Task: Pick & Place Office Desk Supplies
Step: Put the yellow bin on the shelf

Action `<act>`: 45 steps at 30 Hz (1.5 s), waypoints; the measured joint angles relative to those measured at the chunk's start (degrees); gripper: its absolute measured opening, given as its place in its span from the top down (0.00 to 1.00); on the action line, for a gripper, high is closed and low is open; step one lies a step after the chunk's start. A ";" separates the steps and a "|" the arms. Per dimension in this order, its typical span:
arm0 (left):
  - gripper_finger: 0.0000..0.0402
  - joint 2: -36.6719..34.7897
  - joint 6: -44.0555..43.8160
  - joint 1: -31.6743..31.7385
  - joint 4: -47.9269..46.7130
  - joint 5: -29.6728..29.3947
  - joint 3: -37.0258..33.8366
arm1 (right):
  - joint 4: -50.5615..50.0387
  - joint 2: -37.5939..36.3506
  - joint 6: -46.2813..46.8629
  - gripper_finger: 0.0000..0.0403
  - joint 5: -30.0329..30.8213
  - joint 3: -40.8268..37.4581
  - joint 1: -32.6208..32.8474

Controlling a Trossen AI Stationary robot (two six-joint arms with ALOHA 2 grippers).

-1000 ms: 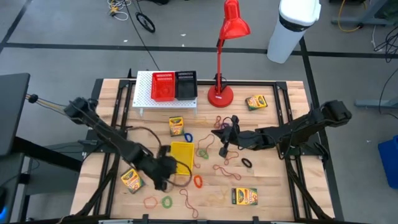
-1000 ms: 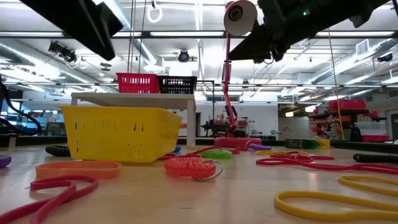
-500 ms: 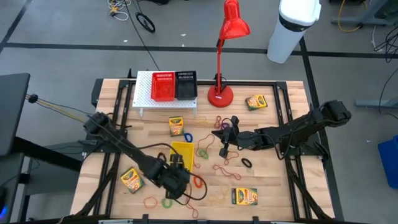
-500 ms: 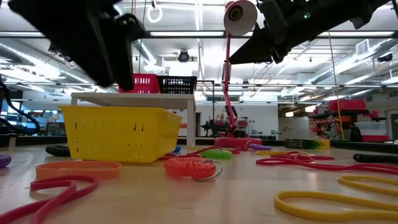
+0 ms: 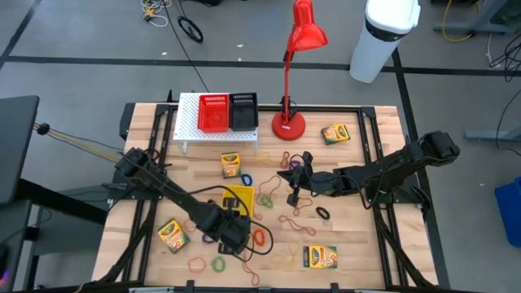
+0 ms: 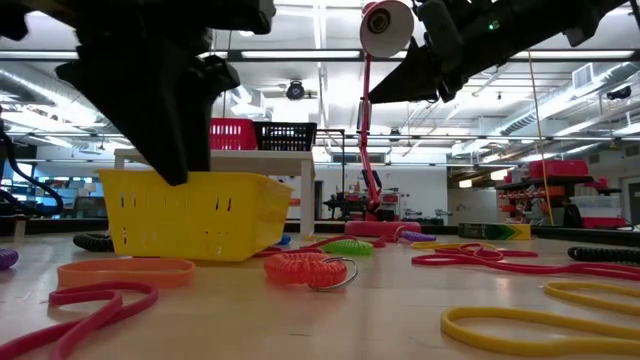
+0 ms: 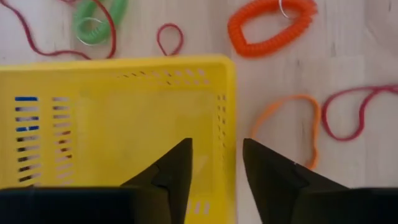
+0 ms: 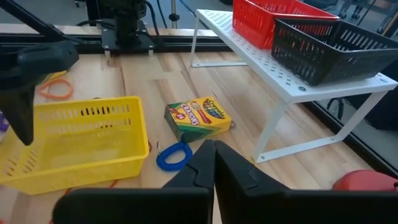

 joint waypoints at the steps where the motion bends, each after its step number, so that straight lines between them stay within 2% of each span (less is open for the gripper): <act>1: 0.66 0.00 -0.01 -0.22 0.04 -0.23 0.00 | 0.00 0.00 0.00 0.97 0.00 0.00 0.00; 4: 0.68 0.00 0.02 -0.68 -0.02 -1.87 0.00 | 0.02 0.01 -0.01 0.96 0.00 0.00 0.00; 24: 0.70 2.62 2.16 -0.14 0.13 -0.96 -0.02 | 0.04 0.02 0.00 0.95 0.00 0.00 0.00; 28: 0.77 2.53 2.14 -0.16 -0.08 0.68 -0.02 | 0.05 0.02 0.00 0.95 -0.02 0.00 0.00; 33: 0.95 2.45 2.68 -0.18 -0.69 1.99 -0.02 | 0.07 0.03 0.00 0.95 0.00 0.00 0.00; 37: 0.96 0.98 4.09 -0.14 -3.87 1.37 1.36 | 0.07 0.04 0.00 0.95 0.00 0.00 -0.02; 45: 0.97 -4.48 2.51 -1.51 -20.37 -8.13 11.55 | 0.07 0.04 0.00 0.95 -0.01 0.02 0.00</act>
